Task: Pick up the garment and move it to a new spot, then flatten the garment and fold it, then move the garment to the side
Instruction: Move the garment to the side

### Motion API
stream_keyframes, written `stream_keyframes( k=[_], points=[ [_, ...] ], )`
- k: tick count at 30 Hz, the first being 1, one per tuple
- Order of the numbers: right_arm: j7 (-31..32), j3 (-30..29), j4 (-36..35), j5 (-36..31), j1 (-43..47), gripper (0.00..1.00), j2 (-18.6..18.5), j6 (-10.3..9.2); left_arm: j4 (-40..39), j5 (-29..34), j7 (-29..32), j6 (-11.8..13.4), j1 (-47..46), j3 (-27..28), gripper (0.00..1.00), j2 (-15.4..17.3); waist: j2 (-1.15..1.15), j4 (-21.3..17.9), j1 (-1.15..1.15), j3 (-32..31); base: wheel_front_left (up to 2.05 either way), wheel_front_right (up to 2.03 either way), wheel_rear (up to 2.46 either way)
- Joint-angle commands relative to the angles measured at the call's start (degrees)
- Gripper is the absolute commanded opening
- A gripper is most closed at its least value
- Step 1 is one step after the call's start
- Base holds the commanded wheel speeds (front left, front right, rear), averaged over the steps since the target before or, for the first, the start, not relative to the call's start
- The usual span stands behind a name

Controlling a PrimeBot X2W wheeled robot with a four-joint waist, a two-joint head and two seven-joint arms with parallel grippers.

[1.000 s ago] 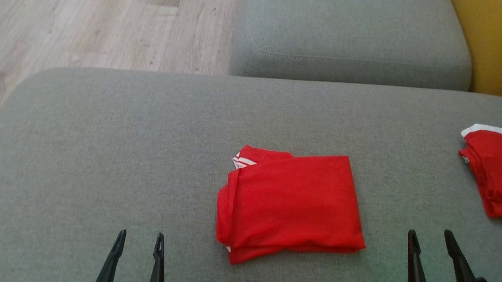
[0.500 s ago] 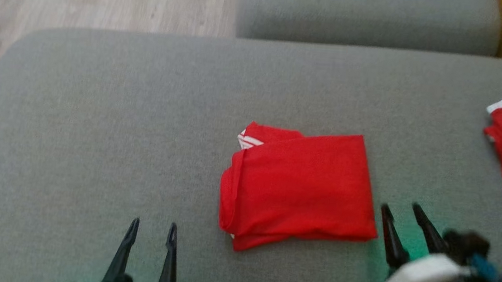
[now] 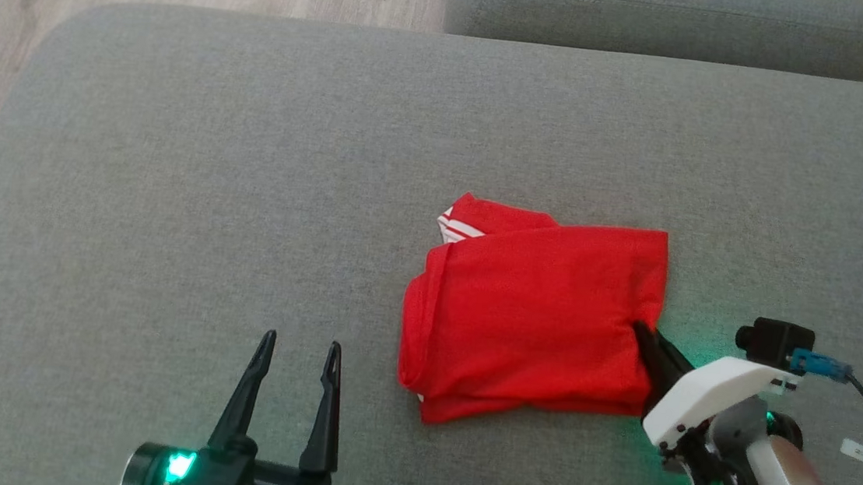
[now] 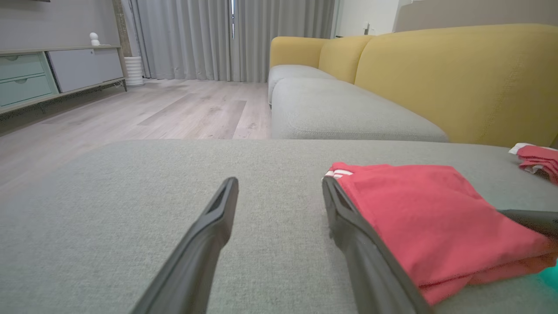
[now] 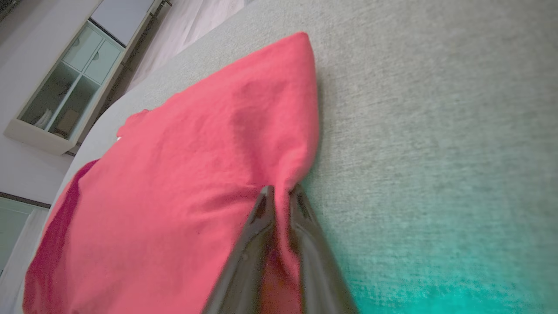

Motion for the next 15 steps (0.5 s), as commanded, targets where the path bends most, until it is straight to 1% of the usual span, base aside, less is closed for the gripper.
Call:
stream_keyframes(
  k=[1, 4, 8, 15],
  points=[
    [-0.5, 1.7, -1.7, 0.7, -1.0, 0.00, -0.5, 0.37, -2.8, -0.3, -0.7, 0.5, -2.7, 1.3, 1.00, -0.5, 0.00, -0.2, -0.01, 0.1, 0.00, 0.00, 0.00],
    [-2.1, 1.9, -2.4, -0.6, -2.0, 0.00, -3.1, 0.37, -4.0, -0.6, -0.7, 0.4, -3.1, 1.0, 1.00, -0.5, 0.00, -1.6, -0.01, 0.7, 0.00, 0.00, 0.00],
    [-2.5, 2.4, -3.7, -3.8, -4.7, 0.00, -7.5, 0.37, -6.1, -1.3, -0.7, -0.3, -4.1, 0.8, 1.00, -0.5, 0.00, -4.7, -0.01, 2.6, 0.00, 0.00, 0.00],
    [-1.0, 0.1, -7.2, -6.7, -12.4, 0.00, -18.2, 0.37, -8.9, -0.7, -0.7, -1.4, -7.3, 1.0, 1.00, -0.5, 0.00, -10.8, -0.01, 8.2, 0.00, 0.00, 0.00]
  ],
)
